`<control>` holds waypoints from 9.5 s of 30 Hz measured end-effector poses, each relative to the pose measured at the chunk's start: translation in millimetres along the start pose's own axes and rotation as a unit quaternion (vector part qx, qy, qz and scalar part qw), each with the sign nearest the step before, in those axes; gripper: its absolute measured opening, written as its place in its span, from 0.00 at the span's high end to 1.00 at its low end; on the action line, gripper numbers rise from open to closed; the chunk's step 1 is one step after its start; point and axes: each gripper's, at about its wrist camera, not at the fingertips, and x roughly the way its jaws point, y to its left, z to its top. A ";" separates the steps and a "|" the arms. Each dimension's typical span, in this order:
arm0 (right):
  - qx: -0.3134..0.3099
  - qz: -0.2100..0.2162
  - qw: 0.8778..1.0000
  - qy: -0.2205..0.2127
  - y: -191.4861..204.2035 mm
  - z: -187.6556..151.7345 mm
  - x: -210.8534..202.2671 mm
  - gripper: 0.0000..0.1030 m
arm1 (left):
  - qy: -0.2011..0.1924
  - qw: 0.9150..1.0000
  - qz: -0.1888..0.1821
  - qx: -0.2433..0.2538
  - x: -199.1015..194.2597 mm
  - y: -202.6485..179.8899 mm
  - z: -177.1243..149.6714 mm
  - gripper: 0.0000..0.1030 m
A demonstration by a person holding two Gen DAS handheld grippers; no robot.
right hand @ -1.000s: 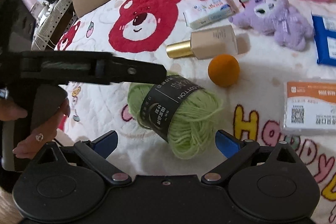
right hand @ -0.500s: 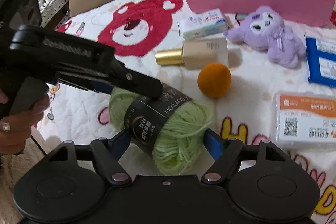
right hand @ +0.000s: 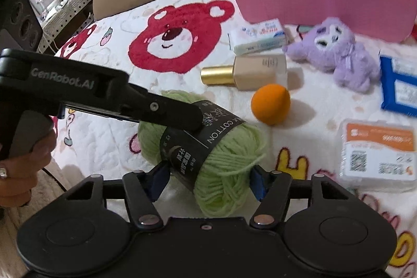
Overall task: Organize objects
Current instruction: 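Carry the yarn skein with the left tool into the pink box, then open the left tool to release the yarn and lift away, then move the left tool to the clear floss box and grasp it, then carry the floss box with the left tool into the pink box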
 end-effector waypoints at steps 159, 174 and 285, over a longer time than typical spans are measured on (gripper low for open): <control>-0.050 -0.089 0.994 -0.032 -145.7 183.9 -139.9 0.33 | 0.002 0.987 0.067 0.145 19.2 -180.7 193.4 0.41; -0.093 -0.055 0.993 -0.046 -81.2 121.6 -221.3 0.19 | 0.015 0.964 0.107 0.244 -71.4 -206.1 117.4 0.27; -0.062 -0.071 0.994 -0.056 -57.4 85.2 -112.0 0.36 | -0.075 0.991 -0.039 0.104 -26.1 -111.4 45.6 0.59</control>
